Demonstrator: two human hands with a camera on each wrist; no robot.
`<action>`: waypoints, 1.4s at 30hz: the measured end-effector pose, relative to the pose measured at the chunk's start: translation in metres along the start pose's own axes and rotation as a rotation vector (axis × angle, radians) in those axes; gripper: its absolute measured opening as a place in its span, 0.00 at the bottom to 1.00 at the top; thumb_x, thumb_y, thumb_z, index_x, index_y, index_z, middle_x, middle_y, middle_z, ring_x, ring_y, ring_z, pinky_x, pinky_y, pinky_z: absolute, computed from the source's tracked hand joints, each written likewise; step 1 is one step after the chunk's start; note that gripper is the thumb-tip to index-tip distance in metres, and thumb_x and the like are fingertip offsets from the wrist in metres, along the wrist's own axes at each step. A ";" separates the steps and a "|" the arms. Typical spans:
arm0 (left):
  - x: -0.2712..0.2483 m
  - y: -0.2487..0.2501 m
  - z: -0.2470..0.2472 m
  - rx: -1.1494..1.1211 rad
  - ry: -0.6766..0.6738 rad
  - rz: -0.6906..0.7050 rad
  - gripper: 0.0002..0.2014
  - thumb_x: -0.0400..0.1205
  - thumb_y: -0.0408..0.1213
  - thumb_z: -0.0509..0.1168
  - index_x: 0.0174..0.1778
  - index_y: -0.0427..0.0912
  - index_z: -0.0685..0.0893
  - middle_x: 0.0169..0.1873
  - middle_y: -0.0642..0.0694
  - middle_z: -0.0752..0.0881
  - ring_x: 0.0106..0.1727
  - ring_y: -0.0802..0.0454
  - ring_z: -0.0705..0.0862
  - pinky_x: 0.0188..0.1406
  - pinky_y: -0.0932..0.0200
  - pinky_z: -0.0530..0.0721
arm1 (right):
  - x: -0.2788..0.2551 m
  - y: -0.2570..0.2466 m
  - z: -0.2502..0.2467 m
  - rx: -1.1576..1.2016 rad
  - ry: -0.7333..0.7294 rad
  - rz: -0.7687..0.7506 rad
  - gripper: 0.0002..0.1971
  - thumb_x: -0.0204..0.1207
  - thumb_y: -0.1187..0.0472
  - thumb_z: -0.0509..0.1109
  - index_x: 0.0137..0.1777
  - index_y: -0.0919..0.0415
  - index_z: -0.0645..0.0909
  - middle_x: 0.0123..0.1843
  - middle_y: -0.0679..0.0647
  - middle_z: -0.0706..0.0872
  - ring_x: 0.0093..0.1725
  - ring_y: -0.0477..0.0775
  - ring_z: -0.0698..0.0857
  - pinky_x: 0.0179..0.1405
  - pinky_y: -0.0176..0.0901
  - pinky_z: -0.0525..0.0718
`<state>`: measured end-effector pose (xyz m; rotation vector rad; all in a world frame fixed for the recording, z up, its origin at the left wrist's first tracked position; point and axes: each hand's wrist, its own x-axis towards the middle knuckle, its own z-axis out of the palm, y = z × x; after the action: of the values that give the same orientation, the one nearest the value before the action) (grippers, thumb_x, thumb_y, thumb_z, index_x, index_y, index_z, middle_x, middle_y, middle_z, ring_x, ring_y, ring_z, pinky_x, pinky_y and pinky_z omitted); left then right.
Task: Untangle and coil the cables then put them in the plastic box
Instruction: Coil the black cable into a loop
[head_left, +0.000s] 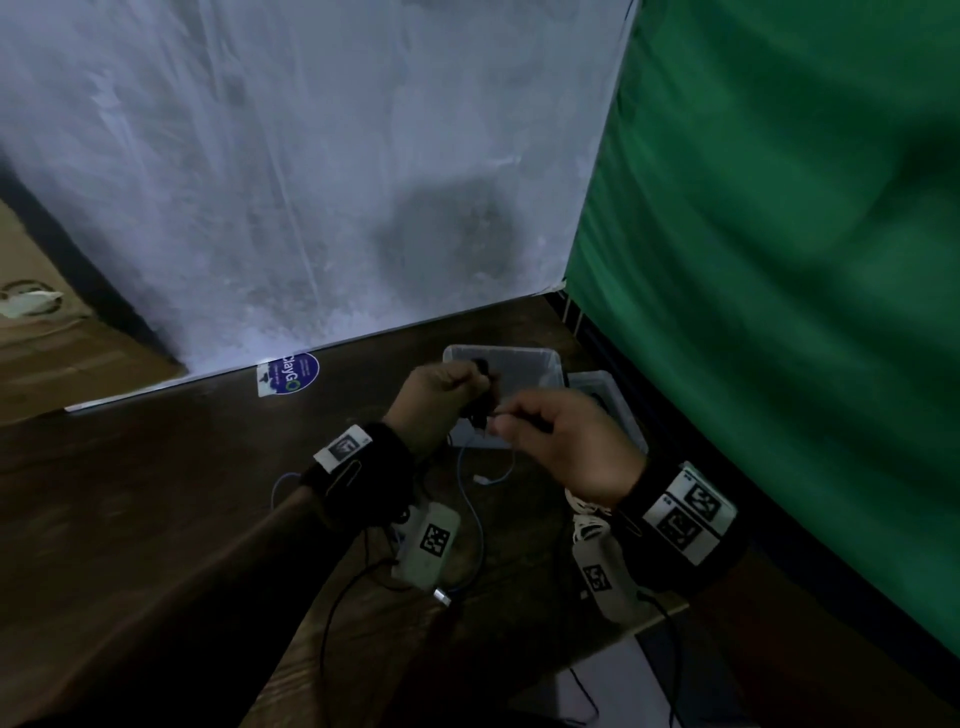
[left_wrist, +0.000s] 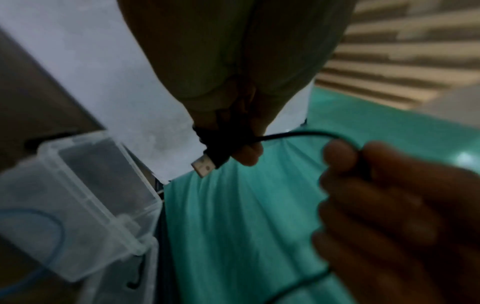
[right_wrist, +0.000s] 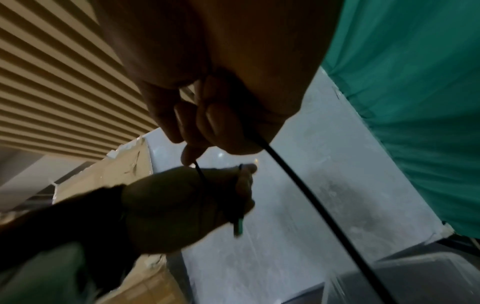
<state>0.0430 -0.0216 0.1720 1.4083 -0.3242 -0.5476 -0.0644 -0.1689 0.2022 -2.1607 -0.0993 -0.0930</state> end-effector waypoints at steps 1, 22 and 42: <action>-0.003 0.000 0.002 -0.006 -0.037 -0.048 0.11 0.86 0.29 0.58 0.55 0.27 0.84 0.49 0.29 0.86 0.48 0.43 0.85 0.53 0.49 0.85 | 0.003 -0.001 -0.005 -0.006 0.045 -0.018 0.06 0.82 0.58 0.69 0.47 0.53 0.87 0.43 0.50 0.90 0.44 0.47 0.88 0.45 0.40 0.83; 0.009 -0.005 -0.010 -0.528 -0.076 -0.121 0.16 0.85 0.35 0.59 0.67 0.34 0.73 0.46 0.42 0.79 0.48 0.47 0.80 0.60 0.50 0.80 | 0.001 0.040 0.029 -0.007 0.003 0.096 0.11 0.85 0.62 0.65 0.56 0.64 0.87 0.48 0.55 0.91 0.48 0.46 0.88 0.51 0.45 0.86; -0.023 0.024 0.016 -0.256 -0.355 -0.123 0.12 0.87 0.28 0.52 0.55 0.30 0.80 0.36 0.44 0.87 0.38 0.52 0.86 0.42 0.57 0.86 | 0.020 0.044 -0.014 0.218 0.278 0.073 0.07 0.83 0.61 0.68 0.45 0.55 0.86 0.34 0.42 0.89 0.37 0.42 0.85 0.42 0.41 0.80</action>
<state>0.0194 -0.0208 0.1999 1.0850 -0.4364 -0.9115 -0.0405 -0.2044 0.1756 -1.9118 0.1244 -0.3236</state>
